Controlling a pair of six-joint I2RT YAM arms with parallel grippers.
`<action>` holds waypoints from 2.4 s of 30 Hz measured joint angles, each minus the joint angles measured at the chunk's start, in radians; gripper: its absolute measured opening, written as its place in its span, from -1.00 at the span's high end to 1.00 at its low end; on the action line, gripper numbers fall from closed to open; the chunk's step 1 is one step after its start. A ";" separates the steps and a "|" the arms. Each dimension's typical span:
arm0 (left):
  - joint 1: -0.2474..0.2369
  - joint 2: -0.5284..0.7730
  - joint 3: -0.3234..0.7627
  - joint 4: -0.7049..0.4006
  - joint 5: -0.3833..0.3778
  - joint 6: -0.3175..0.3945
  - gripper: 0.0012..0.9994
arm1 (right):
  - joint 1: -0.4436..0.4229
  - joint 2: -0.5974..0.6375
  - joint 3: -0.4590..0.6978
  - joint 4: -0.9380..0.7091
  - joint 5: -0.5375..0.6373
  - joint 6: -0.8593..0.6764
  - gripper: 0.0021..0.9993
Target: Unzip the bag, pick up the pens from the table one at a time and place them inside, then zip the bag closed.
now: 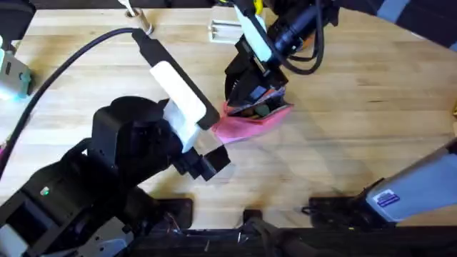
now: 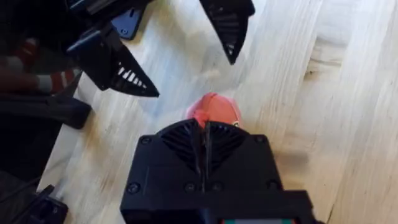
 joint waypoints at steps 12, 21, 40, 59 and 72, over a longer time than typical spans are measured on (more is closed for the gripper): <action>0.002 0.000 -0.003 0.023 0.120 0.146 -1.00 | 0.000 0.000 0.000 0.000 0.000 0.000 0.94; 0.147 0.000 -0.006 0.031 0.238 0.251 -0.98 | 0.000 0.000 0.000 0.000 0.000 0.000 0.94; 0.406 0.182 -0.108 0.280 0.625 0.365 -0.98 | 0.000 0.000 0.000 0.010 0.000 0.000 0.94; 0.406 0.359 -0.108 0.415 0.743 0.369 0.42 | 0.000 0.000 0.000 0.014 0.000 0.000 0.94; 0.409 0.359 -0.108 0.404 0.740 0.372 0.92 | -0.033 0.000 0.000 0.008 0.028 0.000 0.94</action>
